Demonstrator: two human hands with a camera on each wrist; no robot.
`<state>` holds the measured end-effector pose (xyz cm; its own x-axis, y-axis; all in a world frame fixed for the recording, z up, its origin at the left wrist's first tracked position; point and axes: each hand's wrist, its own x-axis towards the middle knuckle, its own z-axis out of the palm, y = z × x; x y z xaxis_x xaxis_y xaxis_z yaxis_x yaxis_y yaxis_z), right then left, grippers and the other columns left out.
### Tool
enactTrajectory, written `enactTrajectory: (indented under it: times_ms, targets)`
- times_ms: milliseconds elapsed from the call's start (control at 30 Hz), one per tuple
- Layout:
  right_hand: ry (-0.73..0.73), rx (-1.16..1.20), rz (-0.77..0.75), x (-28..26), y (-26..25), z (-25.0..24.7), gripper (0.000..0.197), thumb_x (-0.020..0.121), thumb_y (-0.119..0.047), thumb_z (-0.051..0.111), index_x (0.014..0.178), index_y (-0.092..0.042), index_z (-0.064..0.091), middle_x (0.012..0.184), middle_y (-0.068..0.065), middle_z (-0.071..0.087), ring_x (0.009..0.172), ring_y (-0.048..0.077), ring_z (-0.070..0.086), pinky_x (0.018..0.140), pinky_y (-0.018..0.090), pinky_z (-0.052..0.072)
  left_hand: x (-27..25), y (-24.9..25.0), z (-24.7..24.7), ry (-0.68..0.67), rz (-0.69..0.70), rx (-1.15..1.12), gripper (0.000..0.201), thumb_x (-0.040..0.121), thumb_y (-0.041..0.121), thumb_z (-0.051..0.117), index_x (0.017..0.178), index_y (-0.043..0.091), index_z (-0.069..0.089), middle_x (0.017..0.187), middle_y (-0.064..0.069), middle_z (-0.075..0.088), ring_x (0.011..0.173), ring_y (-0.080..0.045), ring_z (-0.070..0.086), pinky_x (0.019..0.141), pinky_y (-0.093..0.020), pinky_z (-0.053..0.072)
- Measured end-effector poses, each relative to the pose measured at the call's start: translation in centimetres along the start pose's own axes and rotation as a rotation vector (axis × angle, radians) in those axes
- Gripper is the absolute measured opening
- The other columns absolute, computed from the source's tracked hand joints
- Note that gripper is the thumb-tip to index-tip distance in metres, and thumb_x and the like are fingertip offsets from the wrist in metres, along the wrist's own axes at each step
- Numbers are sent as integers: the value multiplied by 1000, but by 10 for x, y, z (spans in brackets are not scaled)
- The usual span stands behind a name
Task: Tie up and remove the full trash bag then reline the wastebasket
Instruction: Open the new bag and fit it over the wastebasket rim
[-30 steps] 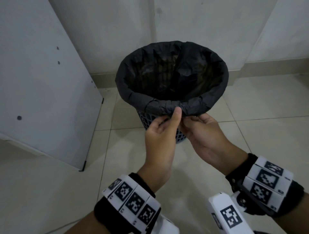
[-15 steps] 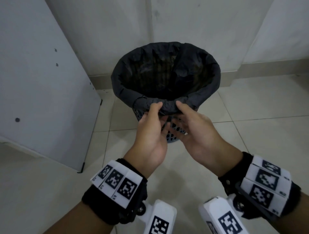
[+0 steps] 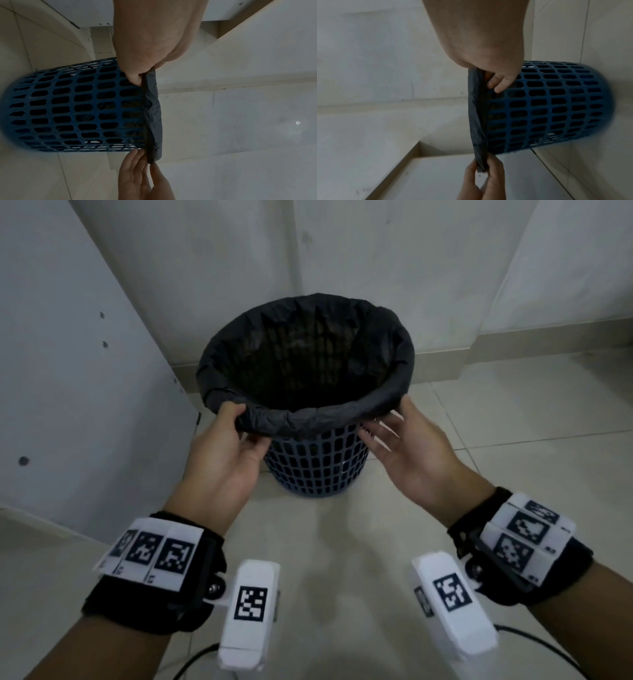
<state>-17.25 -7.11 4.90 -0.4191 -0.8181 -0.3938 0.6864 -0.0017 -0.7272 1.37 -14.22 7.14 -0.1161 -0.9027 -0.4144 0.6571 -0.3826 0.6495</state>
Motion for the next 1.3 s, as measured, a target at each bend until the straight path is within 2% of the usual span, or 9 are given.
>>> enactTrajectory:
  times_ms: [133,333,500,633,833,933,1000,1133,1300]
  targets:
    - [-29,-46,51,16,-20,-3,16,100,-23,54,100,-17,68,81,-3,66,79,13,67,75,28,57,4,1,-1,25,-19,2,12,98,2,57,109,1,61,116,-16,65,103,-28,67,83,-44,60]
    - [8,-16,86,35,-46,-4,20,98,-15,54,82,-10,63,74,2,67,74,16,64,60,25,58,10,-1,1,23,-4,14,32,98,1,56,130,0,57,111,-15,65,94,-25,67,69,-40,64]
    - [66,-204,195,40,-65,-2,17,91,-28,63,78,-18,61,79,-2,59,73,19,57,61,29,49,11,-1,1,21,24,46,32,98,0,55,130,-1,57,105,-12,66,99,-29,66,76,-46,61]
    - [43,-238,236,44,-74,-3,19,91,-30,63,79,-17,61,70,-1,63,71,20,61,58,28,53,10,0,2,11,35,71,26,98,-1,55,124,-2,58,101,-13,67,101,-30,66,80,-48,60]
    - [9,120,106,47,-59,-5,11,101,-10,49,102,-5,59,94,6,67,70,20,75,59,30,60,9,-2,0,8,34,68,23,97,-3,56,120,-1,59,104,-14,66,100,-30,65,76,-48,62]
    - [116,93,69,25,-36,-1,32,101,-26,54,127,-7,55,119,9,59,93,24,70,71,38,61,8,-6,3,20,37,57,25,96,-3,57,121,-2,59,106,-15,67,102,-30,66,78,-48,61]
    - [177,-51,155,-2,-16,4,48,94,-44,59,125,-8,53,115,9,53,99,26,61,78,45,60,5,-8,5,24,28,34,24,96,-3,59,120,-2,60,106,-15,67,102,-30,67,81,-49,61]
    - [-121,-187,341,-43,14,25,66,86,-63,57,111,-3,63,107,12,70,97,27,71,83,42,60,-4,-16,7,10,28,4,25,96,-2,60,120,-4,61,111,-16,70,107,-30,68,81,-41,62]
    - [-117,-149,76,-42,17,31,36,92,-31,67,113,-2,68,104,13,75,93,22,74,85,31,60,-22,-30,11,-60,-92,149,22,94,1,63,116,0,66,98,-11,76,85,-18,75,75,-27,63]
